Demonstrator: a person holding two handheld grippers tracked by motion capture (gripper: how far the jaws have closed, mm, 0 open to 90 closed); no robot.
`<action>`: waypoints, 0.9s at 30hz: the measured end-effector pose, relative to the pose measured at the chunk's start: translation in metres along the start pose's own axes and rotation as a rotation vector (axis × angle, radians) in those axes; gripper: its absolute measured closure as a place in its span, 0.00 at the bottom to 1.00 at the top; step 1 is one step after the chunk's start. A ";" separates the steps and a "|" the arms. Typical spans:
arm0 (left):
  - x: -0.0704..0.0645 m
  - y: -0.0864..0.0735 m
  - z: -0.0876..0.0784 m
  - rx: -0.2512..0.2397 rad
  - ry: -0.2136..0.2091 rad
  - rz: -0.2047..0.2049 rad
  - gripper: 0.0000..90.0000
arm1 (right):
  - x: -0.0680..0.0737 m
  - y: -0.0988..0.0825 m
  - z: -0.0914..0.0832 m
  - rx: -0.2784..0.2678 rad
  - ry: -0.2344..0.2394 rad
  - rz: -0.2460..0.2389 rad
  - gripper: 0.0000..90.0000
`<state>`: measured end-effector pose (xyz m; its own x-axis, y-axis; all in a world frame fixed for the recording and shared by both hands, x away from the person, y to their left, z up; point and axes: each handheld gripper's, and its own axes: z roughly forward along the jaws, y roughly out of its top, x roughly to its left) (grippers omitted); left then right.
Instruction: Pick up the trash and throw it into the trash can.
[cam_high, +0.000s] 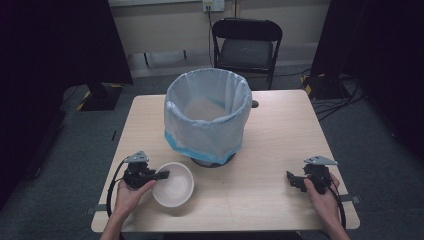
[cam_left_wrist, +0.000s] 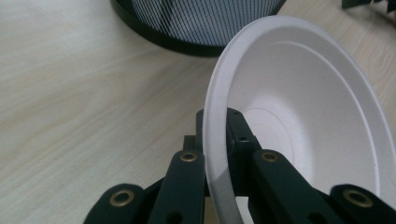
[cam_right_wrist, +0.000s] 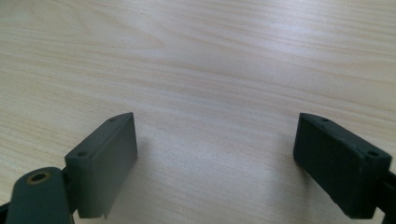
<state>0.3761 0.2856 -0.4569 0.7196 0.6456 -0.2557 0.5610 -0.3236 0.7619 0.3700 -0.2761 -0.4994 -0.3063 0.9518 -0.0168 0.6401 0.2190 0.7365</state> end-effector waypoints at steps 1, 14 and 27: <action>0.000 0.000 -0.003 -0.012 0.002 0.001 0.96 | 0.000 0.000 0.000 0.000 0.000 0.000 0.14; -0.007 0.018 -0.037 -0.171 0.006 -0.003 0.96 | 0.000 0.000 0.000 0.000 0.000 0.000 0.14; -0.013 0.042 -0.063 -0.289 0.015 0.017 0.96 | 0.000 0.000 0.000 0.000 0.000 0.000 0.14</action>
<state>0.3643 0.3073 -0.3838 0.7208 0.6525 -0.2340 0.4073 -0.1254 0.9046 0.3700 -0.2761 -0.4994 -0.3062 0.9518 -0.0169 0.6401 0.2190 0.7364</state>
